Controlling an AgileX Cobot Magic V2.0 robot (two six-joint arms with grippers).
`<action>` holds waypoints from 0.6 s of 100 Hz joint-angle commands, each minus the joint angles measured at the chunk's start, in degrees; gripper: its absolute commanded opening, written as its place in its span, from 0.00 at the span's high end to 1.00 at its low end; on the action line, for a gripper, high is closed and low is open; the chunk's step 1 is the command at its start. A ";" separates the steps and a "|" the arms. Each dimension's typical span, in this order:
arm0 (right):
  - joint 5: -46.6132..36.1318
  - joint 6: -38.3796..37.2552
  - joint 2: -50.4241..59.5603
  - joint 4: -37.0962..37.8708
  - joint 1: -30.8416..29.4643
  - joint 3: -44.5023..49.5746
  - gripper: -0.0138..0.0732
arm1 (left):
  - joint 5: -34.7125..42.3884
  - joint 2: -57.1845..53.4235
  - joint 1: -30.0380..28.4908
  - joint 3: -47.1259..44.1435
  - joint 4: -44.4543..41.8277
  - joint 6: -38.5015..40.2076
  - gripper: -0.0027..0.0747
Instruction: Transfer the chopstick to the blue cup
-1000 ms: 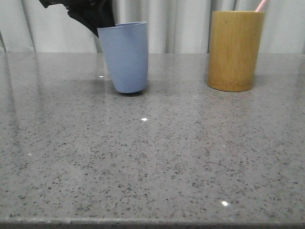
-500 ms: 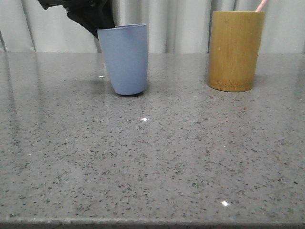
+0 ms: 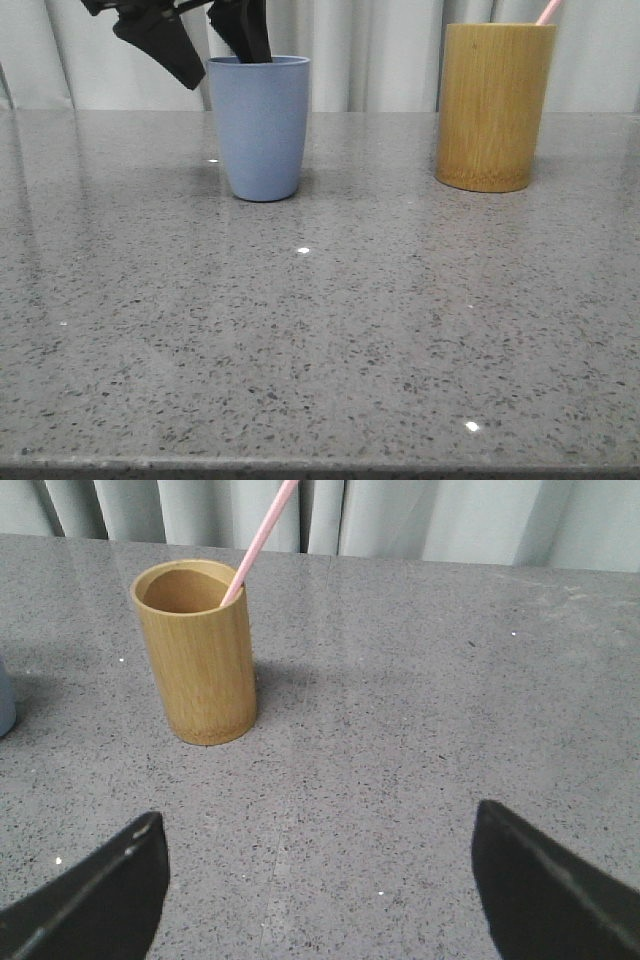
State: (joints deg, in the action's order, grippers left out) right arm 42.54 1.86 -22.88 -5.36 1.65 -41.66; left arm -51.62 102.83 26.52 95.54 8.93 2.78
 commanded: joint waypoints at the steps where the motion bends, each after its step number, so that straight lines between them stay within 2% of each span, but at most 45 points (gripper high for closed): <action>1: -4.40 0.18 -0.97 -0.21 -0.18 -1.94 0.14 | 1.52 -3.38 0.55 3.16 1.04 1.31 0.33; 14: -4.40 0.18 -0.97 -0.21 -0.18 -1.94 0.14 | 1.52 -6.29 0.55 3.84 0.35 1.31 0.34; 32: -4.40 0.18 -0.97 -0.21 -0.18 -1.94 0.14 | -1.38 -11.32 0.01 3.54 -5.30 1.31 0.34; 60: -4.40 0.18 -0.97 -0.21 -0.18 -1.94 0.14 | 0.58 -22.89 -7.81 -5.94 -5.77 1.31 0.34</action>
State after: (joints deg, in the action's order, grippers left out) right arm 42.54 1.86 -22.88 -5.36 1.65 -41.66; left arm -55.12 85.71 21.05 91.58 3.34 3.43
